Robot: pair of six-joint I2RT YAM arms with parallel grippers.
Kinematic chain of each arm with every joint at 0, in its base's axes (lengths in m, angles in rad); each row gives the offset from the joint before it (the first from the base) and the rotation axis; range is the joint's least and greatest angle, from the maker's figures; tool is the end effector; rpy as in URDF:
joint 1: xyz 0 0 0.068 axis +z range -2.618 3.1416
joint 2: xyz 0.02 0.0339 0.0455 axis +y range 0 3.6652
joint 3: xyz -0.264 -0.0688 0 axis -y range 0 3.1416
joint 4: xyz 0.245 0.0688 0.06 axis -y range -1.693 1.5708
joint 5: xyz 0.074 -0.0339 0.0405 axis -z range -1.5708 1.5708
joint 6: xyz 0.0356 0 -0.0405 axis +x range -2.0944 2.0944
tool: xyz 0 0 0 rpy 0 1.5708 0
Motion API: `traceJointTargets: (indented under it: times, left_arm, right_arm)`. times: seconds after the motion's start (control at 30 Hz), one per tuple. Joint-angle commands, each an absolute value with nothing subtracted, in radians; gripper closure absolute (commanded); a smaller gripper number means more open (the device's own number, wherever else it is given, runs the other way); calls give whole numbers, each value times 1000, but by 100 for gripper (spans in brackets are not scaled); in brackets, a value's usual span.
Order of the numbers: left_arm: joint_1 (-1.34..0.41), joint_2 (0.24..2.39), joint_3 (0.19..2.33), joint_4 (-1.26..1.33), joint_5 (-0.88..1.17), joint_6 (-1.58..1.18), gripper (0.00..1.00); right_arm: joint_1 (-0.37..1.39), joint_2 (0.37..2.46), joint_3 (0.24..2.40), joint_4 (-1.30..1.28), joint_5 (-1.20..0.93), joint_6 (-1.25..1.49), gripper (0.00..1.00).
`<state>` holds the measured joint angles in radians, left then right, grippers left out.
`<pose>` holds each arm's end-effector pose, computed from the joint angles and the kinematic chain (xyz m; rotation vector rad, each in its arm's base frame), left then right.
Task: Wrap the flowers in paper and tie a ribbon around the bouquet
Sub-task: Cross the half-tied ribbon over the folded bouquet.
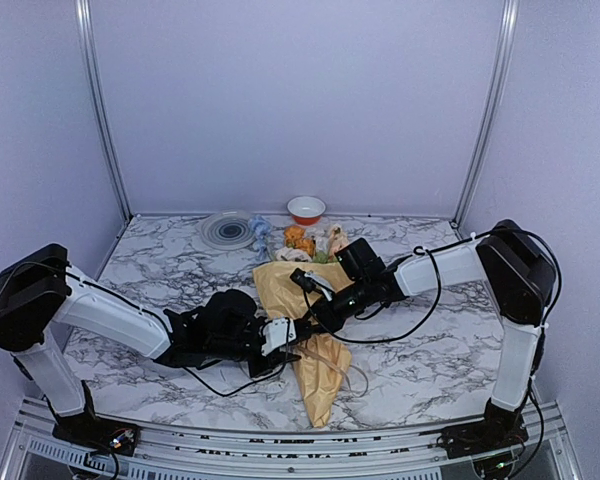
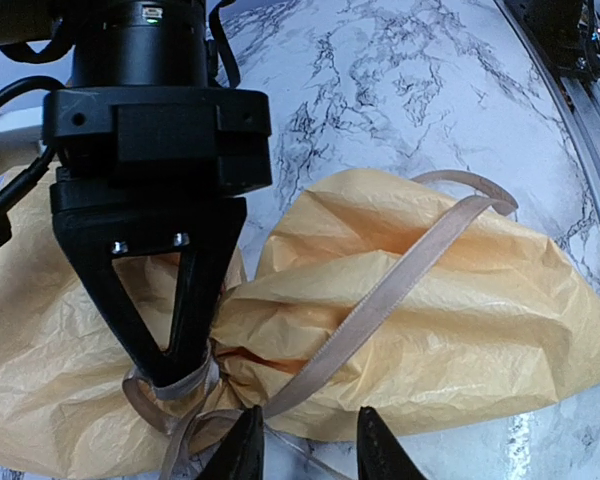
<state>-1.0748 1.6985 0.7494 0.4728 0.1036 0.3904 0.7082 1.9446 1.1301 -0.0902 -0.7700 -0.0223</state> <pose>0.1597 -0.3028 0.1610 1.4438 1.5064 -0.5283 0.2799 0.2723 0.1440 -1.2174 2.2047 1.2419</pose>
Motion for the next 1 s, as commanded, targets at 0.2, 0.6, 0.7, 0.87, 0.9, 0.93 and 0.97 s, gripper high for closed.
traceJointTargets:
  times: [0.2,0.6,0.7,0.87,0.9,0.93,0.97]
  left_arm:
    - [-1075,1789,829,460,61,464,89]
    - [-1075,1825,857,451,19,430,88]
    - [-1075,1819,862,451,6,411,100]
    - [-1074,1815,856,451,2,384,100]
    - [-1074,1814,854,451,2,377,100]
    - [-1072,1810,852,452,0,361,100]
    - [-1069,1804,849,455,2,346,100]
  right_arm:
    - [699,1953,1169,-106,-798,-40,94]
    - [698,1954,1169,-101,-804,-41,94]
    - [698,1954,1167,-101,-804,-41,94]
    - [698,1953,1163,-101,-806,-41,94]
    - [698,1953,1163,-102,-806,-40,94]
    - [696,1953,1163,-103,-804,-41,94]
    - [696,1951,1161,-102,-805,-40,94]
